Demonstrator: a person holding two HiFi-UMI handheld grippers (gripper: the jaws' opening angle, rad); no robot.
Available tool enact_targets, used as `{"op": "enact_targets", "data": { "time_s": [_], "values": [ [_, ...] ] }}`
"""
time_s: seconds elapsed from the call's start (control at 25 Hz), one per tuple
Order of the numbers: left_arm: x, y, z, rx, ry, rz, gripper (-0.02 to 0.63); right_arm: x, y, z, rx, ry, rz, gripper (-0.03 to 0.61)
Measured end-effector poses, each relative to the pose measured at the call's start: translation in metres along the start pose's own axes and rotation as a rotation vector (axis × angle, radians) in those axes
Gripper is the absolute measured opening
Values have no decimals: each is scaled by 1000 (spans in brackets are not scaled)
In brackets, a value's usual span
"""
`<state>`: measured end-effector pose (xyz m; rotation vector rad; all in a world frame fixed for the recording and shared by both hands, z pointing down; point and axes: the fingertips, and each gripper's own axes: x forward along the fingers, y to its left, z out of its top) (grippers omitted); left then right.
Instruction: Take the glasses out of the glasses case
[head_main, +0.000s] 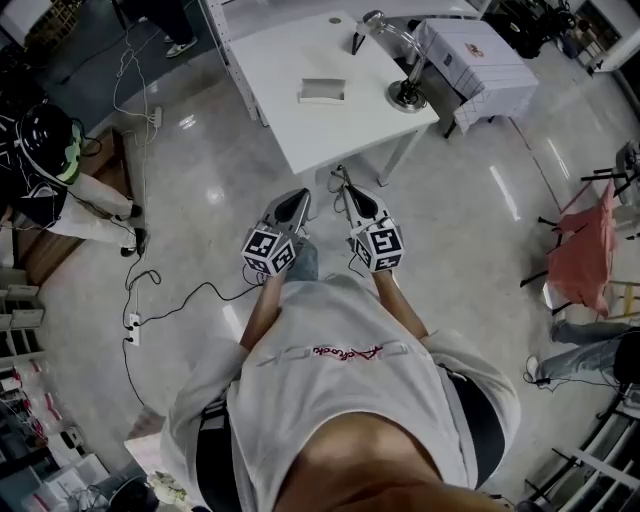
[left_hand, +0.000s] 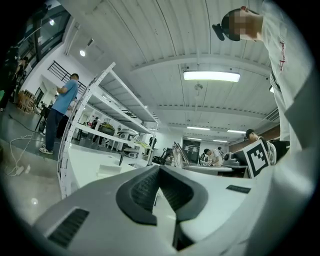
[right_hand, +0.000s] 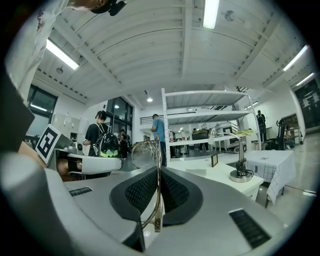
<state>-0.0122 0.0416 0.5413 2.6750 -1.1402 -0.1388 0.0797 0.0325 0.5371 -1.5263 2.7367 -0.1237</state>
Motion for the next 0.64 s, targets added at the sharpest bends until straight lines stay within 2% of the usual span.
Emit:
{"op": "enact_targets", "data": {
  "time_s": [0.44,0.64],
  "values": [
    [-9,-13,-4,13,2,-19,0,-6,27,0,-57,-4,53,17],
    [-3,-11,-8,12,3,-22,0,-4,18,-5,-45,-5,47,17]
  ]
}}
